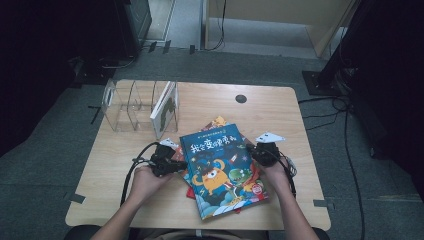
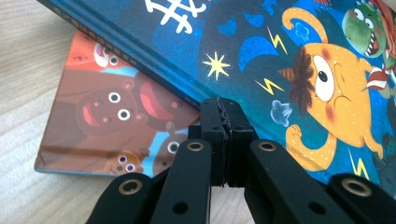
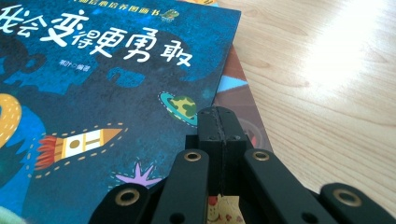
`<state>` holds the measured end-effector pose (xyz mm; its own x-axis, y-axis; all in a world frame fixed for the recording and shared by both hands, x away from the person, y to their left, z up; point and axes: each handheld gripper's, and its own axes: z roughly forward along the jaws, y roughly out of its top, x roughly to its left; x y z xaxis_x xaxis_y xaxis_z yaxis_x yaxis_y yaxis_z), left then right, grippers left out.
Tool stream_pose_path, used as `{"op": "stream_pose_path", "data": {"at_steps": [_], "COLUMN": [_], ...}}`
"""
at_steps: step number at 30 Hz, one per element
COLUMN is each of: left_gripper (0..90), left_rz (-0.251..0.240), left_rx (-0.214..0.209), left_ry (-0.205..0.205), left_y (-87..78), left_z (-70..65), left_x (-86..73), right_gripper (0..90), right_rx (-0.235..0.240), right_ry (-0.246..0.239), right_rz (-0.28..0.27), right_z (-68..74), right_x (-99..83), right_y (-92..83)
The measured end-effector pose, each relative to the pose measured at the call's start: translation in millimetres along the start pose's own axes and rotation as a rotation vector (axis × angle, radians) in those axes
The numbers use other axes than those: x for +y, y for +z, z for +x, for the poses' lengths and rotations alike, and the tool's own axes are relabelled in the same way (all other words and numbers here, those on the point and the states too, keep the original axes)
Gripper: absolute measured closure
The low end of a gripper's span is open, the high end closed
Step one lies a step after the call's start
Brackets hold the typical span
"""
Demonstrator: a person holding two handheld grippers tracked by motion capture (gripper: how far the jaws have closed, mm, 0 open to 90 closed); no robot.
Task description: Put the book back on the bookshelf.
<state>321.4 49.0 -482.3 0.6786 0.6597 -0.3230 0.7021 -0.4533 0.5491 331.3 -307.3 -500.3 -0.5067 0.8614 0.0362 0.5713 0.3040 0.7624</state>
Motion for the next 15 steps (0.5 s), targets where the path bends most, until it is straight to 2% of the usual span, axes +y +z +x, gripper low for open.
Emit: {"op": "stream_pose_path", "data": {"at_steps": [4,6,7,11,15], "left_gripper": [89.7,89.6,89.5,86.8,87.4], "left_rz": [-0.007,-0.006,-0.002,-0.012,-0.049], "left_rx": [-0.028,0.006,0.007,0.025,0.045], "left_ry": [-0.007,0.028,0.032,0.027,0.028], "left_y": [-0.9,-1.1,-1.2,-4.4,-13.4], "left_z": [-4.7,-10.5,-10.8,-4.4,5.0], "left_x": [-4.0,-4.7,-4.1,0.9,10.2], "right_gripper": [90.0,90.0,90.0,90.0,90.0], "right_rx": [0.004,0.011,0.015,0.013,0.004], "right_ry": [-0.003,0.002,0.011,0.009,0.019], "right_rz": [-0.013,-0.009,-0.007,-0.002,0.007], "right_z": [-0.8,-1.9,-2.6,-3.6,-4.9], "right_x": [0.9,1.6,2.7,3.7,2.3], "right_y": [2.6,3.5,4.1,4.4,-0.1]}}
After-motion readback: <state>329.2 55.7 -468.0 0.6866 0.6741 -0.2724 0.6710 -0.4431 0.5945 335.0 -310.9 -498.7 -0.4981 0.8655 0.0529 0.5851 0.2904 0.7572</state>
